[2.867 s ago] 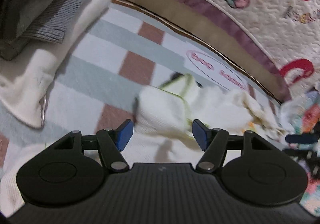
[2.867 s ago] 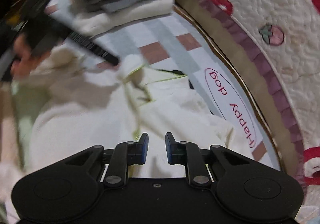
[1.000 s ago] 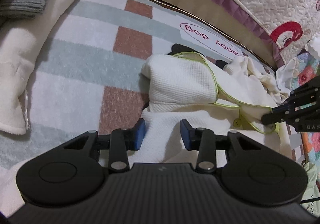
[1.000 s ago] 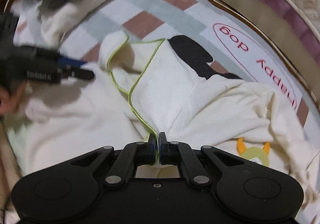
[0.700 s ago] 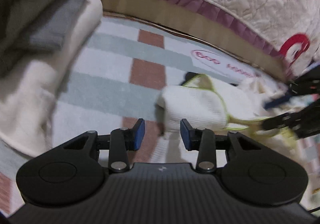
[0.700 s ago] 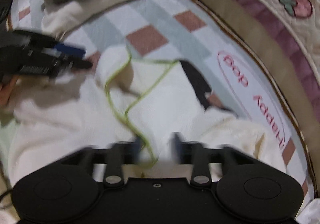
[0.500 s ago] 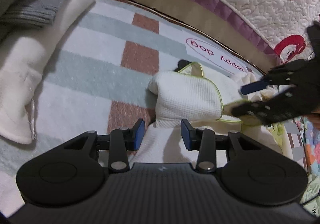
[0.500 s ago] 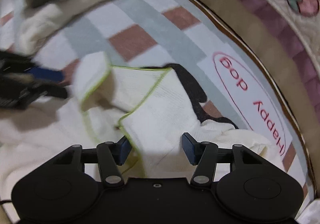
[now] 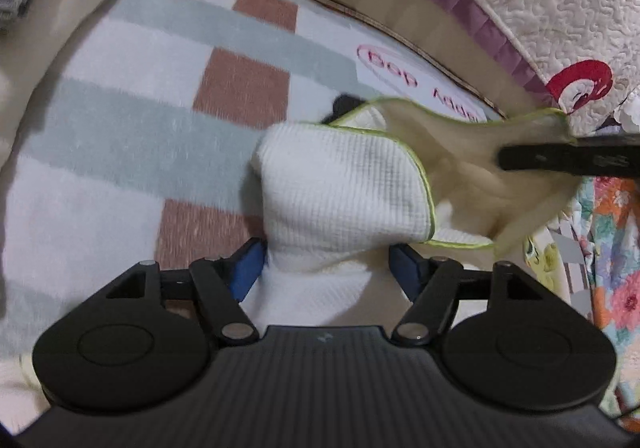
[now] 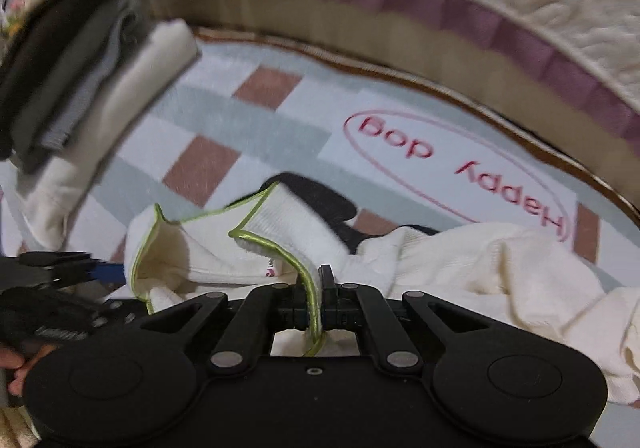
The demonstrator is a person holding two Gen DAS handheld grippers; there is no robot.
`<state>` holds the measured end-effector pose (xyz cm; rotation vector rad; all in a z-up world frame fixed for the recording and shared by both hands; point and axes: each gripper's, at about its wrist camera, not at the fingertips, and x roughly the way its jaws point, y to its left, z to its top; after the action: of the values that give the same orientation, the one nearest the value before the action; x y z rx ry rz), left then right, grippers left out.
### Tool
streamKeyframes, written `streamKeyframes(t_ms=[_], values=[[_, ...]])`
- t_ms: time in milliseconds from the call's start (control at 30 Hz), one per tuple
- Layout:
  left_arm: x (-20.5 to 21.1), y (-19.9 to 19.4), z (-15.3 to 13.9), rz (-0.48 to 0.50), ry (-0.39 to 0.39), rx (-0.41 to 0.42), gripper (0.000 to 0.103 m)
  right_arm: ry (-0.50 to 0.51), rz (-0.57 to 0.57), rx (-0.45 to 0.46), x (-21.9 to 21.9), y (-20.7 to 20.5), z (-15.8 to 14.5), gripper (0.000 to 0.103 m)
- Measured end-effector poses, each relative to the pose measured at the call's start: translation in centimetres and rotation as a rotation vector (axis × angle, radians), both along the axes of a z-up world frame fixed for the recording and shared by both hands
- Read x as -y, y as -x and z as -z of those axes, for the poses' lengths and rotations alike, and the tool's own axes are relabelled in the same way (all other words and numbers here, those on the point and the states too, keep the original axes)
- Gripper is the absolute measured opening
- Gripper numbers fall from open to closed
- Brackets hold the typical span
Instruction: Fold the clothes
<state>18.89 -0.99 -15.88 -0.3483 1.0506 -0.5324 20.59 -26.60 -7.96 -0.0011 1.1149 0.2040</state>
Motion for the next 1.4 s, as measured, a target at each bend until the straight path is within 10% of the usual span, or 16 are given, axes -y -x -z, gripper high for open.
streamKeyframes(t_ms=[33,100,167,367,567,667,900,1200,1400], values=[[0.1,0.2,-0.1,0.002,-0.007,0.003,0.063,-0.006,0.003,0.017,0.3,0.5,-0.4,0.004],[0.4,0.6,-0.6,0.015,-0.034,0.018,0.019,-0.009,-0.003,0.052,0.9,2.0,-1.1,0.004],[0.8,1.2,-1.5,0.028,-0.061,0.050,0.011,-0.006,-0.016,0.081,1.4,3.4,-1.5,0.004],[4.1,1.3,-7.9,0.044,-0.246,0.309,0.006,0.002,-0.016,0.200,3.3,5.1,-3.8,0.004],[6.7,-6.1,-16.2,-0.084,-0.341,0.487,0.006,-0.027,0.046,0.524,4.8,1.1,-12.1,0.004],[8.1,-9.7,-19.4,-0.147,-0.403,0.554,0.009,-0.090,0.067,0.591,5.7,-1.3,-13.1,0.022],[8.1,-6.5,-15.5,-0.106,-0.409,0.401,0.043,-0.234,0.180,0.431,12.0,6.1,-6.5,0.041],[5.0,10.9,-7.9,-0.003,-0.224,0.125,0.044,-0.147,0.220,0.295,19.4,26.4,3.5,0.041],[6.1,16.3,-5.1,0.102,-0.222,0.077,0.046,-0.118,0.231,0.260,17.8,32.4,6.9,0.041]])
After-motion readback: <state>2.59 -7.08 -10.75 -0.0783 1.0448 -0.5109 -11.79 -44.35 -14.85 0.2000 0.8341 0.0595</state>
